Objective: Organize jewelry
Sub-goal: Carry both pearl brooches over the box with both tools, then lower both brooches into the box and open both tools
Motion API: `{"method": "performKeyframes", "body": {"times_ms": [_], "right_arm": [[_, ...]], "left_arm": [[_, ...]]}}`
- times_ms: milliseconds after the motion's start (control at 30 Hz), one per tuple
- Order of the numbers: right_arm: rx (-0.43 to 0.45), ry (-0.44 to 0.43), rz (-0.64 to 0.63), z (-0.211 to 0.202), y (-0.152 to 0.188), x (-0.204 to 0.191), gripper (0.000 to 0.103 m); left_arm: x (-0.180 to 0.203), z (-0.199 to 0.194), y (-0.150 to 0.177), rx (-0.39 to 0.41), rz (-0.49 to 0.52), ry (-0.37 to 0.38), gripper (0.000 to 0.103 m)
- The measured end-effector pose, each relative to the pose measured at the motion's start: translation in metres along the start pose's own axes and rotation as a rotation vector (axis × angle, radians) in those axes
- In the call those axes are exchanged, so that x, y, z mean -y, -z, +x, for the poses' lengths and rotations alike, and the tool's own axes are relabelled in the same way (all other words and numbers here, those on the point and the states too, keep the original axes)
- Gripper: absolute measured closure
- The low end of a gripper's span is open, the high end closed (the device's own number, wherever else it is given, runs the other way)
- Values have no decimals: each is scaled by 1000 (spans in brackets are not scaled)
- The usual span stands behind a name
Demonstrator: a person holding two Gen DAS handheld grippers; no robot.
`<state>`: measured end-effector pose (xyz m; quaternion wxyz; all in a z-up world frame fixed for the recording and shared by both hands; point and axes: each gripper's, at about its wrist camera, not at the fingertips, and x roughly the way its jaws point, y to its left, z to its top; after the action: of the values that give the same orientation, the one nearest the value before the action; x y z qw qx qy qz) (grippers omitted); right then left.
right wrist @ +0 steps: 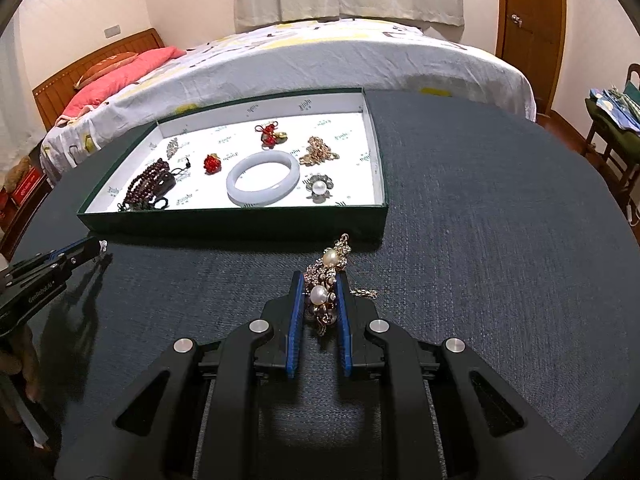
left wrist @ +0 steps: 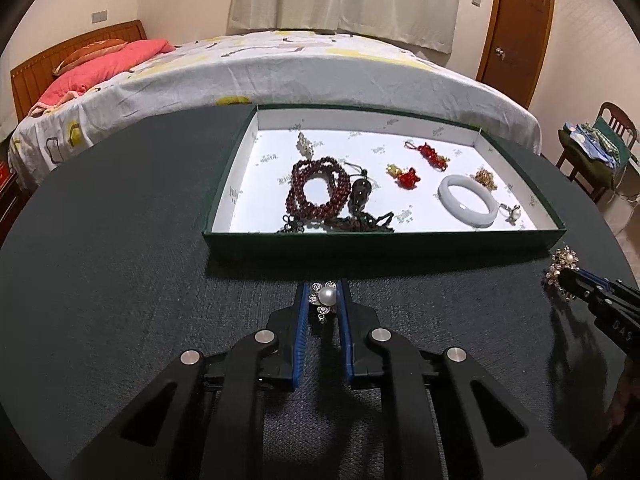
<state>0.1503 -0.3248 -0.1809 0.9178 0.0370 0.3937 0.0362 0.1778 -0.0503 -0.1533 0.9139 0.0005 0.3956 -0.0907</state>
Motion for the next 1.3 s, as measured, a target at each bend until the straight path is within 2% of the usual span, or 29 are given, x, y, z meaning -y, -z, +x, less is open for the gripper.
{"method": "performKeyframes", "body": {"times_ms": [300, 567, 967, 1100, 1300], "right_arm": [[19, -17, -4, -8, -4, -4, 87], [69, -49, -9, -22, -21, -12, 87], [228, -87, -66, -35, -90, -33, 87], [265, -89, -77, -23, -117, -36, 87], [217, -89, -54, 27, -143, -29, 87]], "left_arm": [[2, -13, -6, 30, 3, 12, 88], [8, -32, -29, 99, 8, 44, 88], [21, -30, -96, 232, 31, 78, 88], [21, -17, -118, 254, 26, 82, 88], [23, 29, -137, 216, 38, 52, 88]]}}
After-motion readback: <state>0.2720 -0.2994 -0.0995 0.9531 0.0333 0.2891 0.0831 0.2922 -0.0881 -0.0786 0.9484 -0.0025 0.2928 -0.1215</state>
